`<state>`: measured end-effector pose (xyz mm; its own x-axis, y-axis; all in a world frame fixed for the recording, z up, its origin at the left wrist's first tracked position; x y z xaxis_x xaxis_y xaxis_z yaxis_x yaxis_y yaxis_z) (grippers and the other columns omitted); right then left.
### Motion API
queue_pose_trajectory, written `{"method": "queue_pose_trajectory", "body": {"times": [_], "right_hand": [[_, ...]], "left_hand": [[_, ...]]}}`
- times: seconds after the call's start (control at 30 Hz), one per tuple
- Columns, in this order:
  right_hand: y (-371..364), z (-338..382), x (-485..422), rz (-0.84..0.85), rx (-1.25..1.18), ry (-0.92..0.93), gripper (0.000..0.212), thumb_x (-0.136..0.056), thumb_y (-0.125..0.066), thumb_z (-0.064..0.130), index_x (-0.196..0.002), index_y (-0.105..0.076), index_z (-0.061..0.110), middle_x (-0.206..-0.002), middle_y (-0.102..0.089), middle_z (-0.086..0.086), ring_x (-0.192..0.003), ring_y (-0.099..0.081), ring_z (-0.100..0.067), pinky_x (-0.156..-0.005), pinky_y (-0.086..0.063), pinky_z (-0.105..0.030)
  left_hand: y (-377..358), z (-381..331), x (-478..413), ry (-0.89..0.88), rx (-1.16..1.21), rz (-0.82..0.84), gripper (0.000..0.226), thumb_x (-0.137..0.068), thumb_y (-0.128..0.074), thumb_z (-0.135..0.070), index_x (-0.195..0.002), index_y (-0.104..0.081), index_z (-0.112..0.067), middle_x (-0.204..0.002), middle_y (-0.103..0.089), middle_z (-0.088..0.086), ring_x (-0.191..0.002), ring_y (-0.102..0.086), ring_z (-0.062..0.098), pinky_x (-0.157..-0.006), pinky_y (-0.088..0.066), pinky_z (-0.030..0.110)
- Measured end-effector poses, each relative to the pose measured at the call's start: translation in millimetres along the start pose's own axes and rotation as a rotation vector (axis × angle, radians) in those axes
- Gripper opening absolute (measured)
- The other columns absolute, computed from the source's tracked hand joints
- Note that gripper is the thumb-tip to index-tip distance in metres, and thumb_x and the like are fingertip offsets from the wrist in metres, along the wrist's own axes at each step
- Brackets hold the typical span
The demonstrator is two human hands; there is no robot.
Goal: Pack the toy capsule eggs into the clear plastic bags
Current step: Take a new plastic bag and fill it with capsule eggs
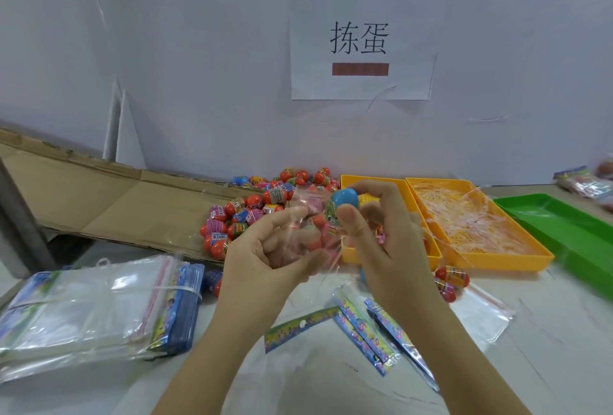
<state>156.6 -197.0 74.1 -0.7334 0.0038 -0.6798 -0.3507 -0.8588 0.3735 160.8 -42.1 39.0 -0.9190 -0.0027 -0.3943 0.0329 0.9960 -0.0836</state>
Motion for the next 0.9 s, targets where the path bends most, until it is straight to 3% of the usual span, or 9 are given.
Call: {"method": "queue_pose_trajectory", "body": {"times": [0.1,0.17,0.27,0.3,0.43,0.6,0.77,0.9], "right_hand": [[0.2,-2.2,0.7,0.004,0.115,0.012,0.026,-0.088,-0.045,0.062,-0.106,-0.049,0.043,-0.078,-0.064,0.018,-0.087,-0.062,-0.01,-0.093,-0.028,-0.026],[0.6,-0.1,1.8,-0.006,0.197,0.047,0.032,-0.087,-0.043,0.062,-0.107,-0.056,0.041,-0.076,-0.063,0.02,-0.082,-0.058,-0.008,-0.087,-0.024,-0.019],[0.8,4.3,1.7,-0.032,0.272,0.11,0.039,-0.086,-0.045,0.059,-0.108,-0.065,0.034,-0.073,-0.061,0.019,-0.074,-0.049,-0.009,-0.079,-0.025,-0.019],[0.5,5.5,1.7,-0.031,0.277,0.116,0.039,-0.086,-0.046,0.058,-0.108,-0.066,0.033,-0.075,-0.061,0.019,-0.074,-0.048,-0.009,-0.076,-0.026,-0.023],[-2.9,7.5,4.3,0.026,0.333,0.108,0.044,-0.09,-0.038,0.059,-0.11,-0.064,0.03,-0.081,-0.056,0.021,-0.077,-0.053,-0.01,-0.073,-0.023,-0.029],[-7.5,8.5,5.2,0.102,0.301,0.094,0.042,-0.091,-0.04,0.057,-0.115,-0.06,0.028,-0.081,-0.064,0.016,-0.075,-0.057,-0.008,-0.077,-0.022,-0.028],[-7.1,8.0,6.7,0.025,0.258,0.055,0.045,-0.088,-0.04,0.06,-0.109,-0.058,0.024,-0.078,-0.065,0.012,-0.069,-0.053,-0.001,-0.081,-0.029,-0.03],[-3.0,11.1,6.1,-0.03,0.435,0.111,0.042,-0.089,-0.044,0.057,-0.102,-0.065,0.023,-0.073,-0.065,0.01,-0.068,-0.057,-0.014,-0.074,-0.029,-0.031]], "left_hand": [[0.4,-1.4,0.3,-0.062,-0.074,-0.01,0.052,-0.058,-0.092,-0.03,-0.101,-0.069,-0.049,-0.084,-0.076,0.002,-0.063,-0.062,0.018,-0.054,-0.055,0.026],[-1.2,-2.3,1.3,-0.107,-0.118,0.0,0.054,-0.061,-0.092,-0.033,-0.108,-0.067,-0.047,-0.087,-0.075,0.0,-0.068,-0.066,0.018,-0.064,-0.06,0.033],[-3.7,-2.0,2.4,-0.133,-0.155,0.002,0.052,-0.063,-0.083,-0.042,-0.111,-0.065,-0.049,-0.092,-0.075,-0.002,-0.084,-0.067,0.039,-0.072,-0.058,0.056],[-3.5,-1.8,2.6,-0.141,-0.17,-0.003,0.051,-0.064,-0.081,-0.043,-0.112,-0.064,-0.051,-0.093,-0.075,-0.004,-0.084,-0.067,0.04,-0.072,-0.057,0.057],[-0.6,0.9,2.5,-0.171,-0.245,-0.026,0.049,-0.076,-0.079,-0.027,-0.116,-0.062,-0.05,-0.093,-0.074,-0.011,-0.084,-0.068,0.033,-0.069,-0.059,0.05],[-0.4,2.8,3.1,-0.145,-0.246,0.005,0.049,-0.072,-0.073,-0.05,-0.119,-0.057,-0.056,-0.107,-0.071,-0.016,-0.1,-0.069,0.012,-0.079,-0.061,0.038],[-3.7,-1.0,4.1,-0.168,-0.258,0.081,0.066,-0.07,-0.083,-0.039,-0.12,-0.049,-0.066,-0.106,-0.069,-0.028,-0.099,-0.066,-0.005,-0.077,-0.05,0.007],[-4.5,0.9,5.8,-0.21,-0.311,0.05,0.067,-0.077,-0.078,-0.03,-0.128,-0.046,-0.06,-0.097,-0.072,-0.024,-0.092,-0.068,-0.003,-0.075,-0.049,0.007]]}}
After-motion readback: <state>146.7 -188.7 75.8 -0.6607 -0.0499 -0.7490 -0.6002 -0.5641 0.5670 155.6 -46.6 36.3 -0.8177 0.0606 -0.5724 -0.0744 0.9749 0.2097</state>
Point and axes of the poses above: each hand's wrist, its own x-axis away from the middle knuckle, its own y-axis out of the back of the hand, z = x × y, the point moved 3 cm from there along -x, towards the middle knuckle
